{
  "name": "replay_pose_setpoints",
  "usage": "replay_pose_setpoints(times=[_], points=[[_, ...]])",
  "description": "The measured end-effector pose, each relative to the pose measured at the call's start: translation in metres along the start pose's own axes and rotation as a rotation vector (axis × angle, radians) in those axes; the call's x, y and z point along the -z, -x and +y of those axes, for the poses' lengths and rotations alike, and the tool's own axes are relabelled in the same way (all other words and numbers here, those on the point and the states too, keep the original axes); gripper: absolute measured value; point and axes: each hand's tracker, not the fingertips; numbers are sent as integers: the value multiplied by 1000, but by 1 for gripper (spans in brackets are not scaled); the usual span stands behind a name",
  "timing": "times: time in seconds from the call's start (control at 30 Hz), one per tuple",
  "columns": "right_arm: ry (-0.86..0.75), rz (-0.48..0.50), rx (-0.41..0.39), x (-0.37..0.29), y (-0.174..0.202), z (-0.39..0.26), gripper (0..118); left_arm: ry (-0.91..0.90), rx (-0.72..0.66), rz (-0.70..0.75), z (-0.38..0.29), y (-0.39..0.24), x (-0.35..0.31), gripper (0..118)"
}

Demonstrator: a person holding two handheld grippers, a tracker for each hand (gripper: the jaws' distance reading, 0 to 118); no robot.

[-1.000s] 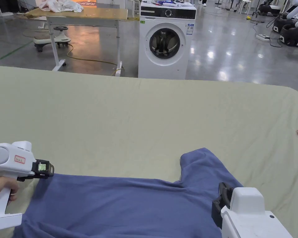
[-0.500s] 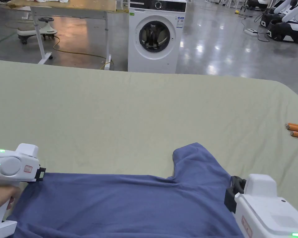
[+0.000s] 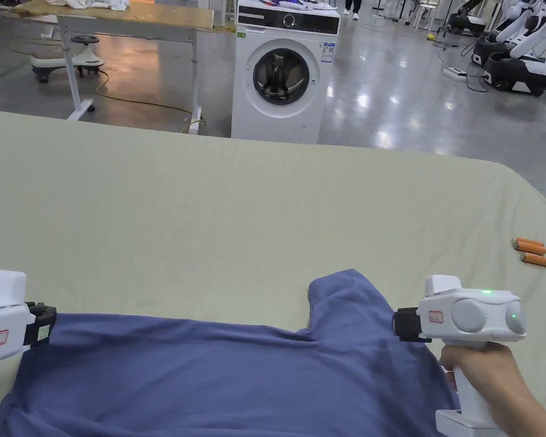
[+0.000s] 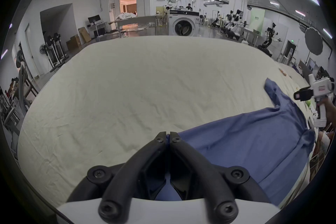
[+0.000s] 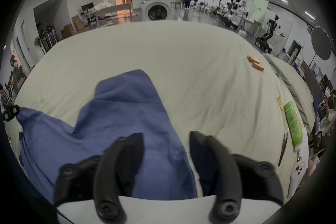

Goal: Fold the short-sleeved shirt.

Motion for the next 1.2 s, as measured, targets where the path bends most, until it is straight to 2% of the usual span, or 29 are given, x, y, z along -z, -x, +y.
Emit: replay_pose_setpoints(times=[0.03,0.17,0.27,0.33,0.37,0.47,0.5,0.6,0.7,0.8,0.93,1.2], points=[[20,4,3,9,-2,4,66,-3,-4,1,0,0,-3,0],[156,13,24,42,-10,6,66,-23,-17,4,1,2,-12,0],[168,31,54,52,-14,5,63,-22,-23,6,2,4,-13,0],[162,20,57,49,-9,5,53,-21,-26,15,3,5,-13,0],[152,9,30,47,-5,6,45,-22,-26,16,3,7,-13,0],[150,-20,-14,44,6,8,7,-16,-26,23,3,6,-10,0],[149,-16,-14,44,8,8,3,-14,-26,27,3,6,-9,0],[129,-24,-37,38,9,5,1,-21,-47,37,-2,5,-6,0],[57,4,-20,17,2,2,1,-13,-55,45,-4,4,-5,0],[-18,43,6,-17,-7,-2,1,-17,-54,43,-4,7,-11,0],[-109,46,-34,-72,-8,-15,1,-53,-83,23,-6,15,-27,0],[-204,46,-54,-164,-13,-71,1,-120,-84,-27,-21,33,-71,0]])
